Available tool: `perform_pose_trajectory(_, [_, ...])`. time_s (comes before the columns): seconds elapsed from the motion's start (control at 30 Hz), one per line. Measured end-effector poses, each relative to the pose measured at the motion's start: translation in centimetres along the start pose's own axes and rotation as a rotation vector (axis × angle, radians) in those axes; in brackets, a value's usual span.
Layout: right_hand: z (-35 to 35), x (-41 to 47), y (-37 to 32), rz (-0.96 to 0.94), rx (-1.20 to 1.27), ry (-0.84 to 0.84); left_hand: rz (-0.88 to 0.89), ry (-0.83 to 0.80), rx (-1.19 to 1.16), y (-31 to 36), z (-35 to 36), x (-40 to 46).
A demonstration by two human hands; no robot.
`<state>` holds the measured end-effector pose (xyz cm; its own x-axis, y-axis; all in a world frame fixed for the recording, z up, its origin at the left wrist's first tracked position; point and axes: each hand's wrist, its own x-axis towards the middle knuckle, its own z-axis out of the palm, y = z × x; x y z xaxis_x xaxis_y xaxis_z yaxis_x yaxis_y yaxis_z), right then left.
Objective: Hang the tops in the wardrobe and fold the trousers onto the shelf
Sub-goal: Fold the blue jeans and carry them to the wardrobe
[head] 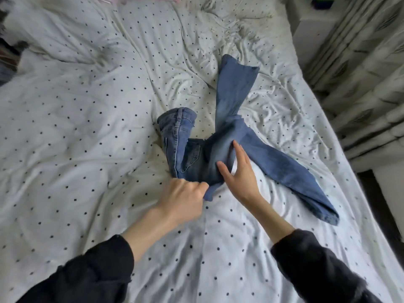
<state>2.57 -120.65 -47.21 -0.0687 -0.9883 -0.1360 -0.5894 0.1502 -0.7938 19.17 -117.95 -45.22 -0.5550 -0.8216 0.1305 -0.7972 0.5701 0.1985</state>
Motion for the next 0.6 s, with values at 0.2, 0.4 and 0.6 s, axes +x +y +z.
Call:
perform_pose_trajectory(0.2, [-1.8,-4.2,-2.4,0.122,0.01,-0.019,0.209,0.021,-0.116,5.8,-1.8,-4.6])
perform_pose_trajectory(0.4, [-1.9,-7.2,-0.2,0.199,-0.288,-0.05,0.285,-0.039,-0.161,3.3,0.1,-7.1])
perform_pose_trajectory(0.6, [0.3,-6.4,-1.6,-0.182,-0.683,0.219,-0.27,-0.027,0.005,-5.3,-1.6,-4.5])
